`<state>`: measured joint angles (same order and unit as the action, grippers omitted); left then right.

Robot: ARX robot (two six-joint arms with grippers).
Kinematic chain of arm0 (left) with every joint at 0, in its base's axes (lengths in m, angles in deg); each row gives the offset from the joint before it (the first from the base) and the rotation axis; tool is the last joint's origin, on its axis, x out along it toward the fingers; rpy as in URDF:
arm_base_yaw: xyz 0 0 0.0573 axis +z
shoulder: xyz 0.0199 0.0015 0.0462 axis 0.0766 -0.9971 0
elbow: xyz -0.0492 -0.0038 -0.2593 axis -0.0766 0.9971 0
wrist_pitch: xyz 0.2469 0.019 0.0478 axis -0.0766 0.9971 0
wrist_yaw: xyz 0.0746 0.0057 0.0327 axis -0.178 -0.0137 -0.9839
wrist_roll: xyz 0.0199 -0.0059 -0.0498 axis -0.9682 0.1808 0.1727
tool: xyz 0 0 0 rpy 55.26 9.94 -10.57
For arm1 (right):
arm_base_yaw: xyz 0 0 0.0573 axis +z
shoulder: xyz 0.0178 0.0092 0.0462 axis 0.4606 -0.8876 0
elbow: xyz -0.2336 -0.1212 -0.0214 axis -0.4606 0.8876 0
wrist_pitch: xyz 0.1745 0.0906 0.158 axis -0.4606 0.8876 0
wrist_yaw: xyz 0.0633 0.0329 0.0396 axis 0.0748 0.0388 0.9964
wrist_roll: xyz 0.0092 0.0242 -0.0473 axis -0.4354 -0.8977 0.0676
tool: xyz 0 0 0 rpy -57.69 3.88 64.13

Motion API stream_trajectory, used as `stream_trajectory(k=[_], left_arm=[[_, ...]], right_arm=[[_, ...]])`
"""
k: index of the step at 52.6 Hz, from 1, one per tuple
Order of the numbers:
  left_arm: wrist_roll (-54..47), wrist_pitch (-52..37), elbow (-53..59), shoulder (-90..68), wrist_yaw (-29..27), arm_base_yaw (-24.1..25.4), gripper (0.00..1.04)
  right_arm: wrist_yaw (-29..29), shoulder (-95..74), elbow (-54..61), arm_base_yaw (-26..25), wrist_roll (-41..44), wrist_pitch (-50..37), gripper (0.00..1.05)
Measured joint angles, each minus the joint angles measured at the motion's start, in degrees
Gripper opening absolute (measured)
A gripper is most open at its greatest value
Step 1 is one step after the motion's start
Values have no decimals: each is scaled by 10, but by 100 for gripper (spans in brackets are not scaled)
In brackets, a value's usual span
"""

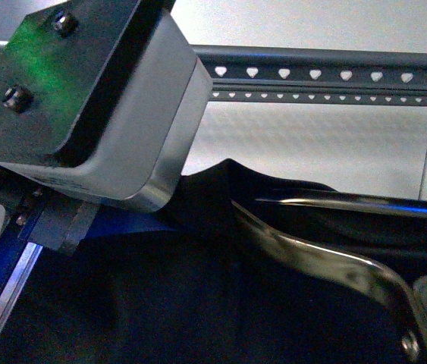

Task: Hang clothes on hanger

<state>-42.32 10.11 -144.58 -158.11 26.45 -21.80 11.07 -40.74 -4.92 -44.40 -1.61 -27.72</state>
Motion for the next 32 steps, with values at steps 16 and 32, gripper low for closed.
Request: stream_trajectory(k=[16,32], left_arm=[[0,0,0,1,-1,-2,4],[0,0,1,1,-9,1,4]], right_arm=[[-113,-196,-98,86,184,-93,97],[-162,-347,-147,147,142,-174,57]])
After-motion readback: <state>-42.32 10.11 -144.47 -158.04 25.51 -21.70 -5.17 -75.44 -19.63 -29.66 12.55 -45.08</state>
